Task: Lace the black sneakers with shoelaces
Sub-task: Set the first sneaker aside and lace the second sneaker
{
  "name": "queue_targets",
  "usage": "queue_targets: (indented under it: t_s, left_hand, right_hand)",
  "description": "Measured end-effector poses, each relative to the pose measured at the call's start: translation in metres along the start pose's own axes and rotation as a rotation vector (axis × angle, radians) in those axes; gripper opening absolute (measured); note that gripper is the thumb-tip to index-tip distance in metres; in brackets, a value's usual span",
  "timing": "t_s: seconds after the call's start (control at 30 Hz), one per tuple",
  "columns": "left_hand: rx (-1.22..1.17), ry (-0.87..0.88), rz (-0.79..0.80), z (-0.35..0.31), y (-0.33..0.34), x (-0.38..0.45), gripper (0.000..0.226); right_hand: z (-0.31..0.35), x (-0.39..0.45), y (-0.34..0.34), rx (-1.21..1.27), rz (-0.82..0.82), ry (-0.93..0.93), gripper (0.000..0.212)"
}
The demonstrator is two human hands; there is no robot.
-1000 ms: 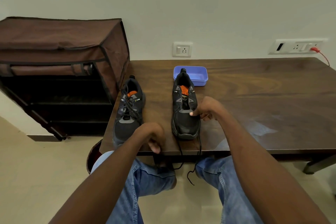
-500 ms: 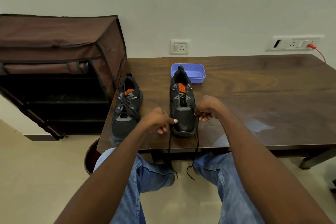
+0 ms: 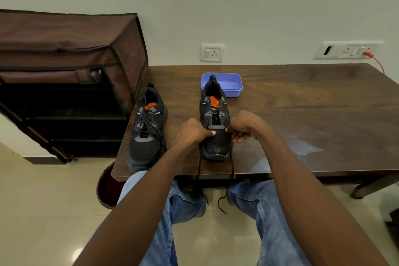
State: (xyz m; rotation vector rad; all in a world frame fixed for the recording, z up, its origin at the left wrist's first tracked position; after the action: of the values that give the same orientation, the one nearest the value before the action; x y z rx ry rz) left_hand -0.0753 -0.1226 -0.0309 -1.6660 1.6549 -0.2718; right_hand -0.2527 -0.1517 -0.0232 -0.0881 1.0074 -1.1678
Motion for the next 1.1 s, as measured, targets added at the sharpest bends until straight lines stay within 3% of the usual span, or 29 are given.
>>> queue_targets:
  t_s: [0.37, 0.5, 0.6, 0.63, 0.7, 0.8, 0.87, 0.93, 1.03, 1.1]
  left_hand:
    - [0.034, -0.041, 0.092, -0.005, 0.004, -0.007, 0.032]
    - [0.025, -0.089, 0.058, -0.002, -0.005, -0.007, 0.047]
    - [-0.217, -0.021, -0.085, -0.007, -0.023, -0.008, 0.023]
    - [-0.348, 0.003, -0.067, -0.010, -0.025, -0.010, 0.019]
    - [-0.631, 0.010, 0.178, -0.020, -0.012, -0.017, 0.003]
    - [-0.768, 0.028, 0.541, -0.035, 0.009, -0.035, 0.021]
    - [-0.808, 0.056, 0.607, -0.041, 0.012, -0.041, 0.024]
    - [-0.846, 0.036, 0.567, -0.040, 0.009, -0.039, 0.020]
    - [-0.847, -0.038, 0.362, -0.022, -0.009, -0.025, 0.010]
    - [-0.834, -0.076, 0.204, -0.010, -0.023, -0.018, 0.012]
  right_hand:
    - [0.004, -0.018, -0.005, 0.050, 0.045, 0.009, 0.018]
    - [0.005, -0.025, -0.012, 0.187, 0.043, -0.012, 0.010]
    - [0.014, -0.032, -0.020, 0.426, 0.066, -0.154, 0.010]
    - [0.018, -0.036, -0.021, 0.534, 0.108, -0.210, 0.013]
    - [0.027, -0.044, -0.017, 0.692, 0.218, -0.288, 0.015]
    - [0.033, -0.049, -0.014, 0.756, 0.268, -0.333, 0.019]
    - [0.032, -0.048, -0.019, 0.746, 0.183, -0.349, 0.018]
    - [0.024, -0.042, -0.031, 0.725, 0.018, -0.337, 0.013]
    - [0.001, -0.024, -0.055, 0.551, -0.278, -0.203, 0.006]
    - [-0.011, -0.013, -0.063, 0.347, -0.375, -0.098, 0.012]
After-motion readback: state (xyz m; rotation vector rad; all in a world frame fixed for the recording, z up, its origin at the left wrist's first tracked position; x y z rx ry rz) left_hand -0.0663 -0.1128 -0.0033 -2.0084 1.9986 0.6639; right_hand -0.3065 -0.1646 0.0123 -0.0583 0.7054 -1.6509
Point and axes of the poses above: each hand's wrist, its own x-axis towards the middle knuckle, its own y-axis out of the palm, z = x × y, the point moved 8 cm from there along x, towards the middle knuckle, and after that the axes turned 3 degrees about x, right-handed, at the moved point
